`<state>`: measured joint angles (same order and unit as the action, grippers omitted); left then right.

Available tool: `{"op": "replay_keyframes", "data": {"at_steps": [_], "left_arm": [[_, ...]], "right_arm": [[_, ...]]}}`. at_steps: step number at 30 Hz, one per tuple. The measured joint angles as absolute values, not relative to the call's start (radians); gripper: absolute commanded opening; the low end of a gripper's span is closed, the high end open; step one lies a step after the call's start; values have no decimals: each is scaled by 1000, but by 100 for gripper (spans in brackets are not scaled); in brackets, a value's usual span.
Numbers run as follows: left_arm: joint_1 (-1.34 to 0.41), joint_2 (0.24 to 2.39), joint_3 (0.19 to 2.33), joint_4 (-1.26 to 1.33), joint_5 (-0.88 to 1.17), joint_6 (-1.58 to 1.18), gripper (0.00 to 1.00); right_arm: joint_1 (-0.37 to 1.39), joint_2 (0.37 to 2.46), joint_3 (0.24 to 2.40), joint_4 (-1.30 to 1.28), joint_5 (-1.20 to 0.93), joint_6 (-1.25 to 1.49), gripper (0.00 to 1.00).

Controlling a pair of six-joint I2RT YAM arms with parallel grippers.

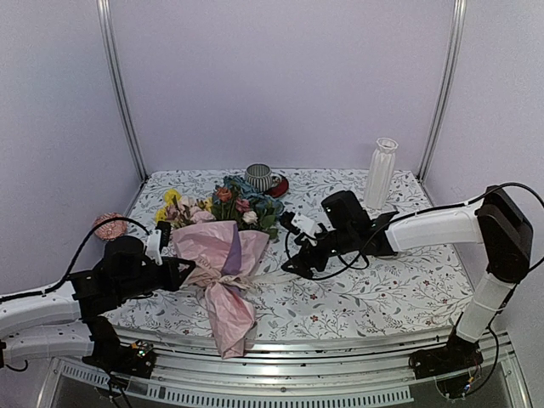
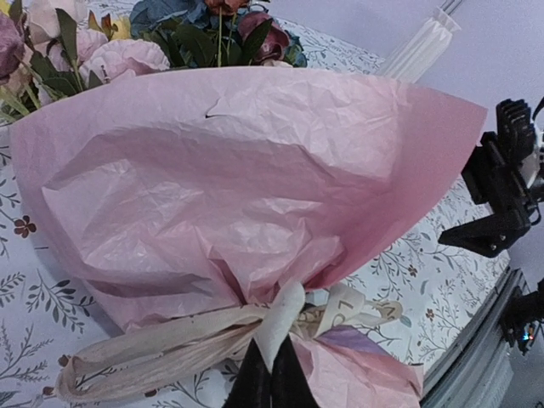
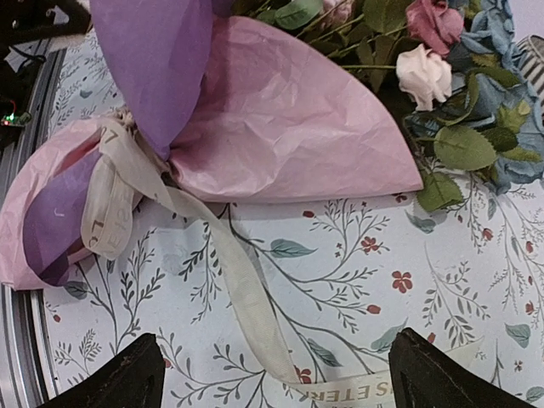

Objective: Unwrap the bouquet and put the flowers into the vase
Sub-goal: Pick up the ribbon from the tied bouquet.

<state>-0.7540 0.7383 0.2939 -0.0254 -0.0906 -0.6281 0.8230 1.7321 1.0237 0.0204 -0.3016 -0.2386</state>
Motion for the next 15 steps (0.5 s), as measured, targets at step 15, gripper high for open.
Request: {"op": "replay_keyframes", "data": {"at_steps": [15], "left_arm": [[-754, 729, 279, -36, -94, -628, 0]], "right_arm": [[871, 1882, 1036, -5, -262, -338, 92]]}}
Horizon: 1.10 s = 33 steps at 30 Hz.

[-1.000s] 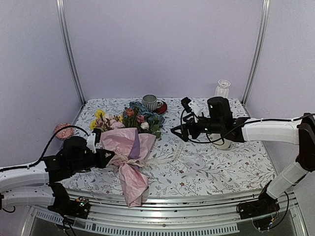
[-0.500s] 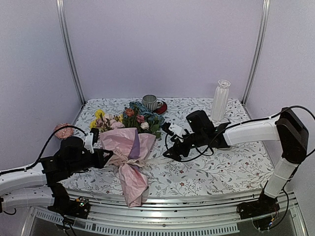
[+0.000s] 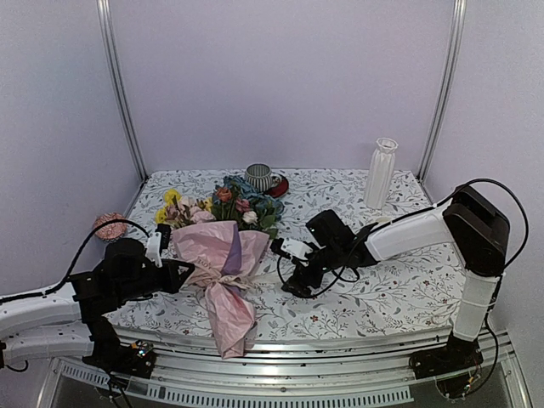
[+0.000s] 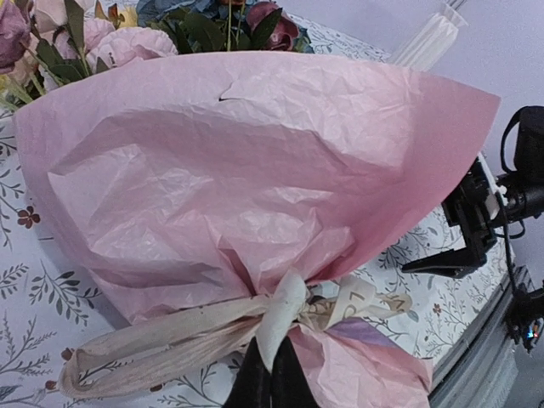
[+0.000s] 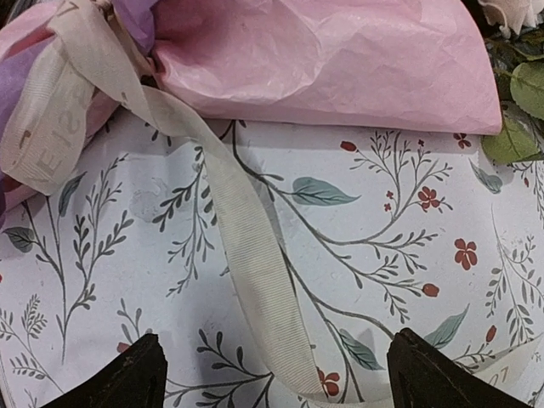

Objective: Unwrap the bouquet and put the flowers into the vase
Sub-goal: Pick up the ribbon from the tied bouquet.

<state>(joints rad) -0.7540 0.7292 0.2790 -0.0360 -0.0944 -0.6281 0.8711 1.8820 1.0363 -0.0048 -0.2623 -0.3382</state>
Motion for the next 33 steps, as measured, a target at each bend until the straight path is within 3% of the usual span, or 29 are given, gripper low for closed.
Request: {"op": "replay_keyframes", "data": {"at_steps": [5, 9, 14, 17, 18, 33], "left_arm": [[-754, 736, 279, -40, -96, -628, 0], [-753, 745, 279, -41, -98, -627, 0], [-753, 758, 279, -43, -98, -627, 0], [-753, 760, 279, -44, -99, -623, 0], [-753, 760, 279, -44, -99, -622, 0], [-752, 746, 284, -86, -114, -621, 0]], "right_arm": [[877, 1917, 1057, -27, -202, -363, 91], [876, 1934, 1064, -45, -170, -381, 78], [877, 1967, 1108, -52, -157, -388, 44], [877, 1969, 1109, -47, -149, -390, 7], [877, 1969, 1107, -46, -145, -390, 4], [837, 1839, 952, 48, -29, -324, 2]]}}
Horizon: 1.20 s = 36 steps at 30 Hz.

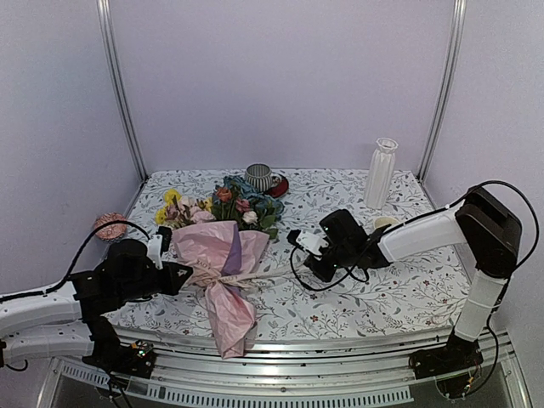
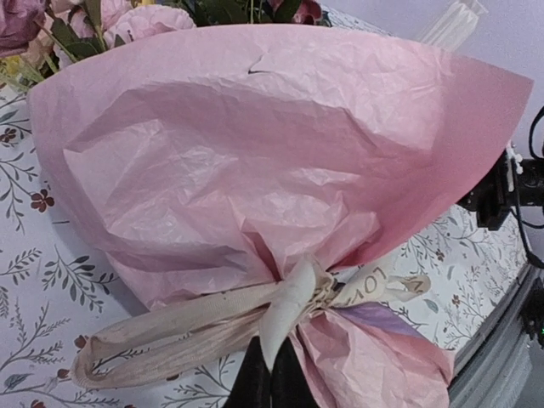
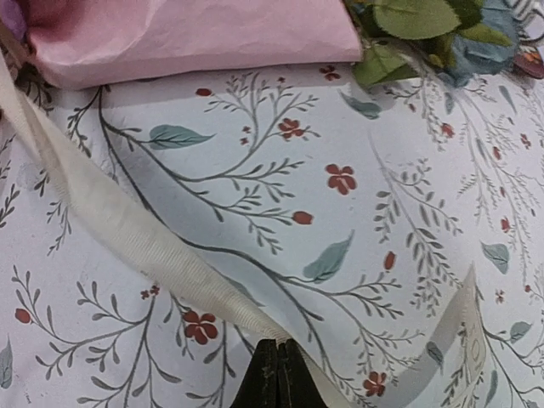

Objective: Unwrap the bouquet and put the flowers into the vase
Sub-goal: Pick up the ribbon from the tied bouquet, then untie the ribbon from the tied bouquet.

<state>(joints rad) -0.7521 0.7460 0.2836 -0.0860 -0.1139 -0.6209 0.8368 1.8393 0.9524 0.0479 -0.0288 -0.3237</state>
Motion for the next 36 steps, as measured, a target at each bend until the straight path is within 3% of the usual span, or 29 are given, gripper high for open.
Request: {"op": "replay_keyframes", "data": {"at_steps": [36], "left_arm": [[-752, 634, 364, -204, -131, -636, 0]], "right_arm": [[731, 1617, 773, 294, 210, -118, 2]]}}
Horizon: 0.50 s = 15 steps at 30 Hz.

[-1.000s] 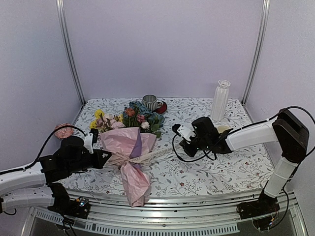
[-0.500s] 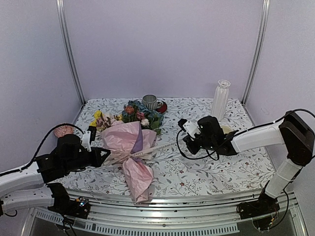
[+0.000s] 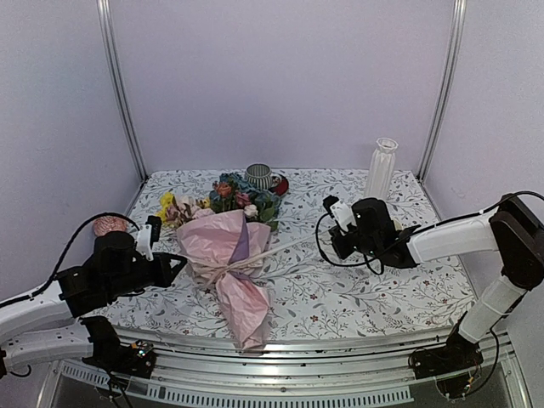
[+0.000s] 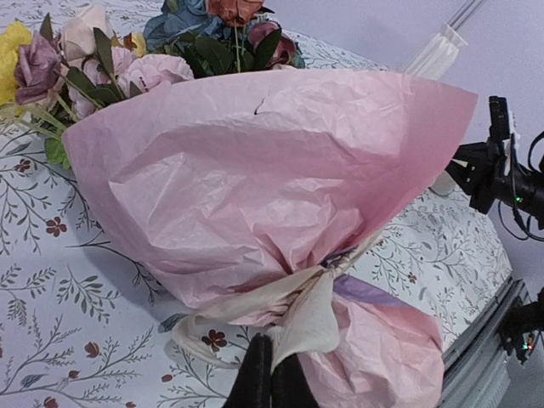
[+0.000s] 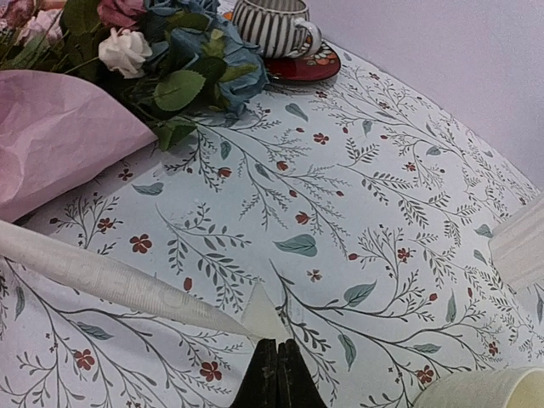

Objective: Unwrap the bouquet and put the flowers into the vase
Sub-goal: Untie the ribbon from the tied bouquet.

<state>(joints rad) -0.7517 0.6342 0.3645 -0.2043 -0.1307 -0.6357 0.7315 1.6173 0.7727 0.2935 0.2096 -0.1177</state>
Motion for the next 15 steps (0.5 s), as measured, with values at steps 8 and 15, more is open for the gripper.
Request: {"op": "replay_keyframes", "data": {"at_steps": [8, 15], "left_arm": [[-751, 614, 394, -254, -189, -643, 0], [-751, 611, 400, -271, -209, -643, 0]], "right_arm": [[701, 1615, 763, 295, 260, -79, 2], [695, 1611, 754, 299, 309, -62, 2]]}}
